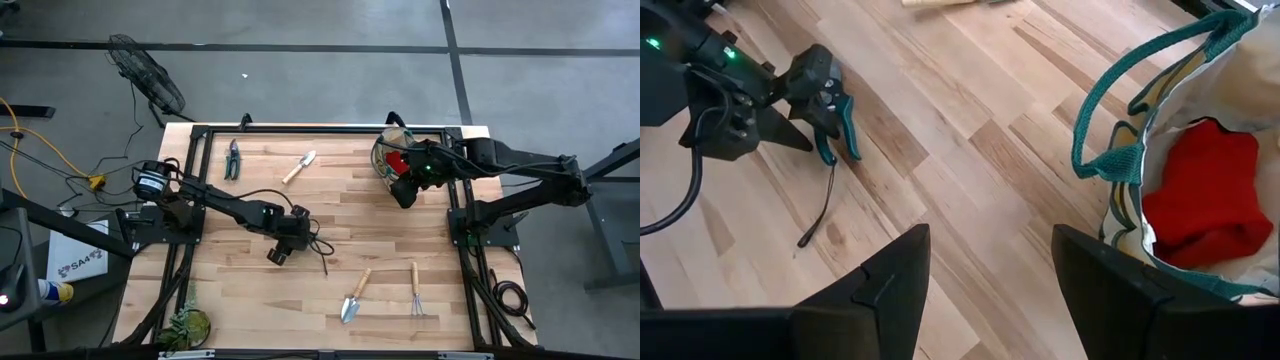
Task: Pick & Place Garden tools in Gardening bag
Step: Put the bottom shear scissor into the gardening bag
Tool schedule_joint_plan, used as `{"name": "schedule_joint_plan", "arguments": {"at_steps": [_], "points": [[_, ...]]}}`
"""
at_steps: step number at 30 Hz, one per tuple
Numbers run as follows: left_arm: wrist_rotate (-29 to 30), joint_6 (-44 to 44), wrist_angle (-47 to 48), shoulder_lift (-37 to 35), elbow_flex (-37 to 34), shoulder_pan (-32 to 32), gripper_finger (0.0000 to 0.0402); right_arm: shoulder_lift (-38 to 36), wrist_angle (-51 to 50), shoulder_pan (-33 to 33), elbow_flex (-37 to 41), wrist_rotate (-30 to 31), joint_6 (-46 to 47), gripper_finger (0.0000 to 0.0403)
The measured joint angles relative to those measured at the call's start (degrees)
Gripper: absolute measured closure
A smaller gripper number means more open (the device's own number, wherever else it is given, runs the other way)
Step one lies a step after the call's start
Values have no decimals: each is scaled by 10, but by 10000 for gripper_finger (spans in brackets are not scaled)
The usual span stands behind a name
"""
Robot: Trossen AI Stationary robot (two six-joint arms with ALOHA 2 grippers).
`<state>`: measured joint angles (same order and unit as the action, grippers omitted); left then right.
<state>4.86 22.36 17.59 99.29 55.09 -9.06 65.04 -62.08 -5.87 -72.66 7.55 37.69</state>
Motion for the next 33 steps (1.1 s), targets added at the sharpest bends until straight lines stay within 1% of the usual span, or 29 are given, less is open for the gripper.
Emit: {"name": "schedule_joint_plan", "arguments": {"at_steps": [6, 11, 20, 25, 33], "points": [[-2, -1, 0, 0, 0, 0, 265, 0, 2, 0, 0, 0, 0, 202], [-10, -1, 1, 0, 0, 0, 298, 0, 2, 0, 0, 0, 2, 202], [-10, -1, 3, 6, 0, 0, 305, 0, 2, 0, 0, 0, 2, 202], [-27, -1, 12, 15, 1, 0, 305, 0, 4, 0, 0, 0, 1, 202], [-19, -8, 15, 16, 1, 0, 309, 0, 12, 0, 0, 0, 0, 202]]}}
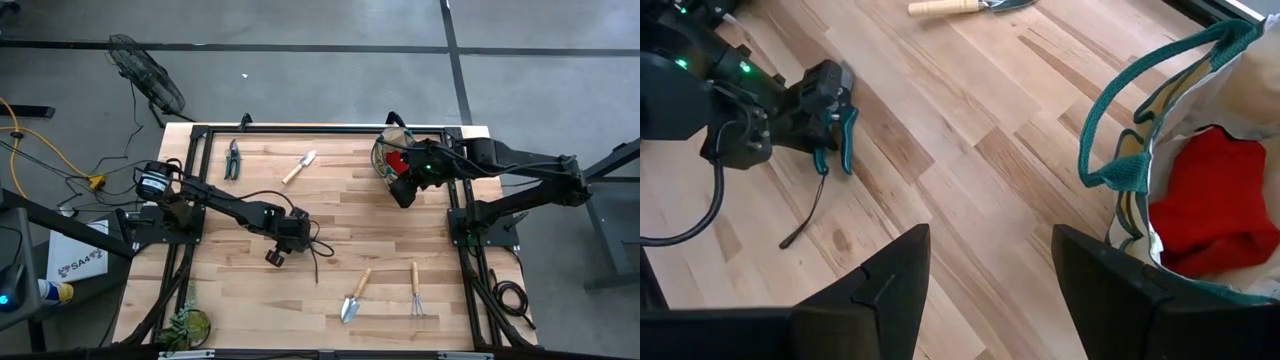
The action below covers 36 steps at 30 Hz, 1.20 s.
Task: Pick & Place Garden tools in Gardening bag
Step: Put the bottom shear scissor into the gardening bag
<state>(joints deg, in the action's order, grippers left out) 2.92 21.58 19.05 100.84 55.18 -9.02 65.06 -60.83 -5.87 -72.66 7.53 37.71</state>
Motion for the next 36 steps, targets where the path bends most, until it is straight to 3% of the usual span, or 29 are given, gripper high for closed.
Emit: {"name": "schedule_joint_plan", "arguments": {"at_steps": [5, 36], "points": [[-5, -19, 3, 0, 0, 0, 352, 0, 1, 0, 0, 0, -3, 202], [-30, -73, 13, -16, 59, 0, 352, 0, 11, 0, 0, -2, -20, 202]]}}
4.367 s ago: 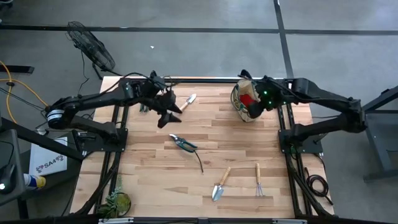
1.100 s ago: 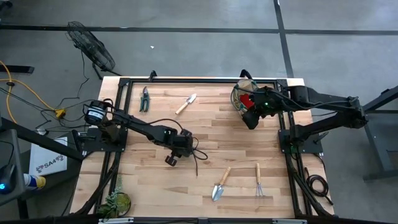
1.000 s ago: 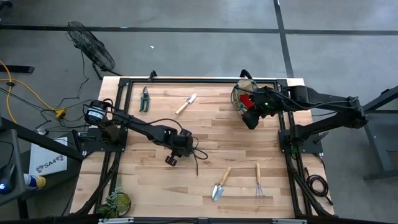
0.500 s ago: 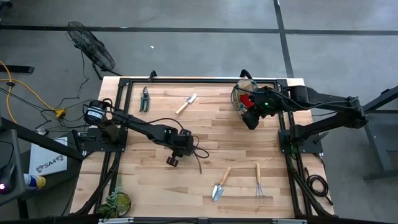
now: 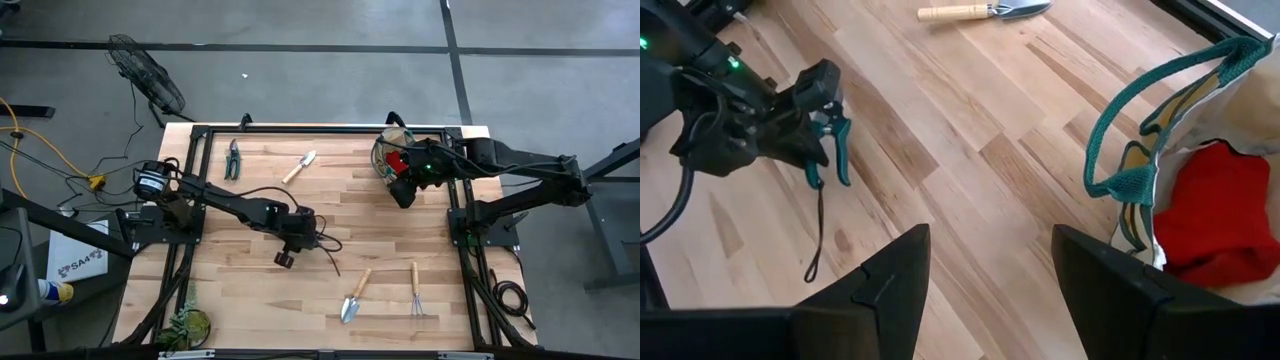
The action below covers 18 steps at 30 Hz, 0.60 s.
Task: Pick & Place Garden tools in Gardening bag
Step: Put the bottom shear scissor into the gardening bag
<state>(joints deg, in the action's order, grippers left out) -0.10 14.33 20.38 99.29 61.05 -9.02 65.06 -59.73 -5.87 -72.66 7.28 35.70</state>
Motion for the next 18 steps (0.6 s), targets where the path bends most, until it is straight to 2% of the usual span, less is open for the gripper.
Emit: {"name": "schedule_joint_plan", "arguments": {"at_steps": [18], "points": [[-9, -33, -2, 0, 1, 0, 352, 0, 5, 0, 0, 2, -29, 202]]}}
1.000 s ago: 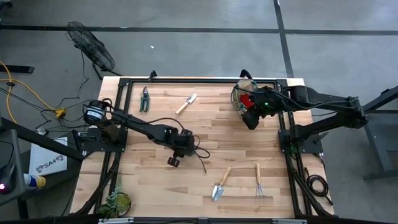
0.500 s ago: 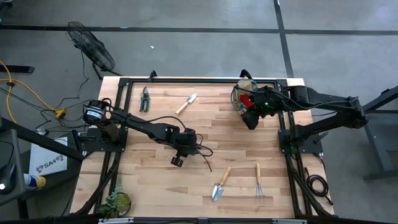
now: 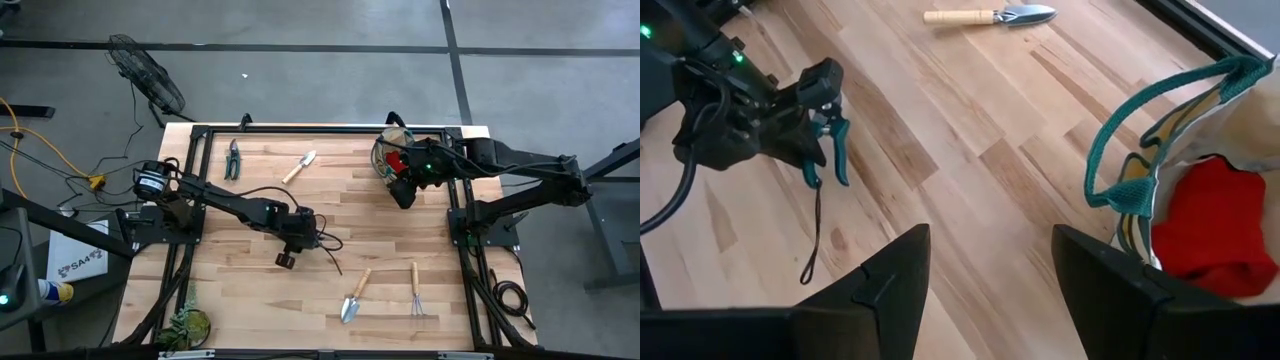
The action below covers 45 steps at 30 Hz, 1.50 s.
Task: Pick & Place Garden tools in Gardening bag
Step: Put the bottom shear scissor into the gardening bag
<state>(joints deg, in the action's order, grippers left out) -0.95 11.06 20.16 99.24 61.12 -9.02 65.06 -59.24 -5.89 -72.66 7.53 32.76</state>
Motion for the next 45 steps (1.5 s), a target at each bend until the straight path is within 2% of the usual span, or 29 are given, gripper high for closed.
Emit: {"name": "schedule_joint_plan", "arguments": {"at_steps": [7, 13, 19, 39, 45], "points": [[0, -9, -4, 0, 0, 0, 352, 0, 4, 4, 3, 1, -24, 202], [1, -16, -4, 0, 0, 0, 352, 0, 54, 21, 42, -2, -59, 202], [1, -26, -6, 0, 0, 0, 352, 0, 127, 43, 88, -2, -57, 202], [4, -46, -8, -1, 0, 0, 352, 0, 280, 100, 192, -2, -27, 202], [5, -53, -8, -1, 0, 0, 352, -21, 321, 107, 223, -2, -22, 202]]}}
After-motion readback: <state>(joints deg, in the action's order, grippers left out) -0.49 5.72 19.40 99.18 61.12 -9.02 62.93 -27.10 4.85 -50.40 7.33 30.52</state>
